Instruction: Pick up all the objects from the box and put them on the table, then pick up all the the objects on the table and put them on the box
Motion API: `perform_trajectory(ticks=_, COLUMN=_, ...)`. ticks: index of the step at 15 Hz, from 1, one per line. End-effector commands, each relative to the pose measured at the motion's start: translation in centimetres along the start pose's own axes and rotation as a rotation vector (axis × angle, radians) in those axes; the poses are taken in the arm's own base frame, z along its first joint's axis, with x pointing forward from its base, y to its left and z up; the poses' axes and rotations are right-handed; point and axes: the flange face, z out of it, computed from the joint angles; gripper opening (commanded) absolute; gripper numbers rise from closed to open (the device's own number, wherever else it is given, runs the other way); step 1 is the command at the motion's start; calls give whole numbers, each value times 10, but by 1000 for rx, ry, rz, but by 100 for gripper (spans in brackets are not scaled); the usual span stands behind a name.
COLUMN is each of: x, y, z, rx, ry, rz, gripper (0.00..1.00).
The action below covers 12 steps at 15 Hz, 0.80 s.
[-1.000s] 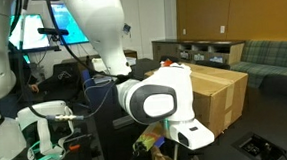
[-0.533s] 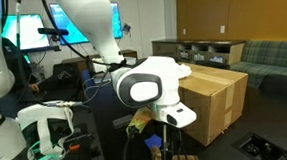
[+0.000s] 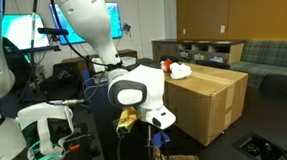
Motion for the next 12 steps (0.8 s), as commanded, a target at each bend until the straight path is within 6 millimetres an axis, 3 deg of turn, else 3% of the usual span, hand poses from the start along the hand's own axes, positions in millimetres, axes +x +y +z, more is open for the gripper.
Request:
perform_trajectory(ticks=1, x=-4, y=-1, z=8, rx=50, ry=3, rz=-58, gripper=100)
perform_trajectory(ticks=12, x=23, y=-7, z=36, rx=129, ry=177, rz=-104, gripper=100)
